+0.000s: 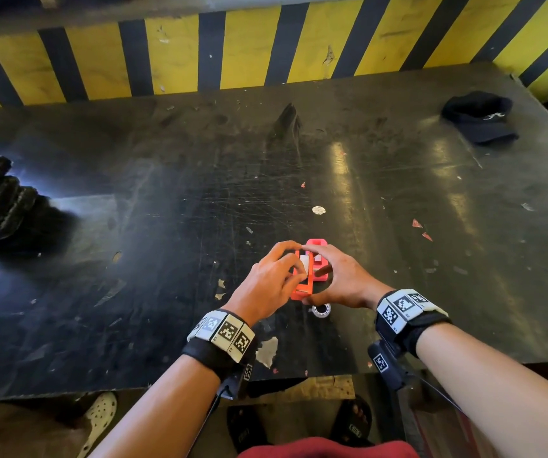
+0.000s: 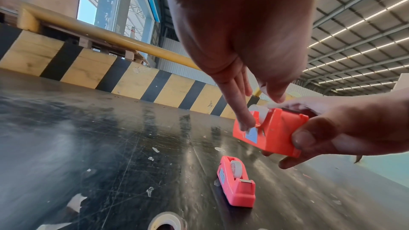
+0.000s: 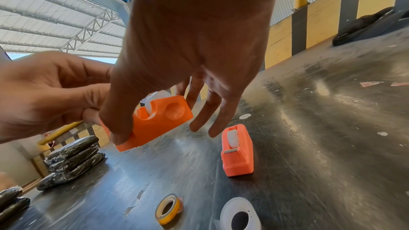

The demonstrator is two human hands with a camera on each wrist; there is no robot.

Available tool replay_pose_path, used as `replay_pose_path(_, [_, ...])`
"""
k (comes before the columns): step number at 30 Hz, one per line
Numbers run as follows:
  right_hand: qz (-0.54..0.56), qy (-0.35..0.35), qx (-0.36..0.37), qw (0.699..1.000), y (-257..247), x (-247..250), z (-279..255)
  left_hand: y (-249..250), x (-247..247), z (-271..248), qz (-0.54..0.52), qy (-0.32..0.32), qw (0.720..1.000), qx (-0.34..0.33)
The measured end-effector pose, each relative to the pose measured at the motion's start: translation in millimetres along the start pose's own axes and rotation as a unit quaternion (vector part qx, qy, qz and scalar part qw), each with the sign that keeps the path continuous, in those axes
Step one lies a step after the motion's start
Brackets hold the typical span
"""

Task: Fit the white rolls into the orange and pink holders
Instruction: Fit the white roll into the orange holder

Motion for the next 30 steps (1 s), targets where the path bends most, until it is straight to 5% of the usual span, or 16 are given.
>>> replay_pose_path(30, [-0.003, -0.020, 0.002, 1.000, -6.8, 5.7, 13.6, 6.4, 12.3, -31.3, 0.004, 0.040, 0.998, -0.045])
Point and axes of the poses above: each hand's wrist, its own z-axis towards the middle knuckle, its own x-axis out of the back of the hand, y = z × x, the point moved 8 cm from there along z, towards the middle knuckle, and after that the axes turned 11 degrees about x, right-handed, at the moved point
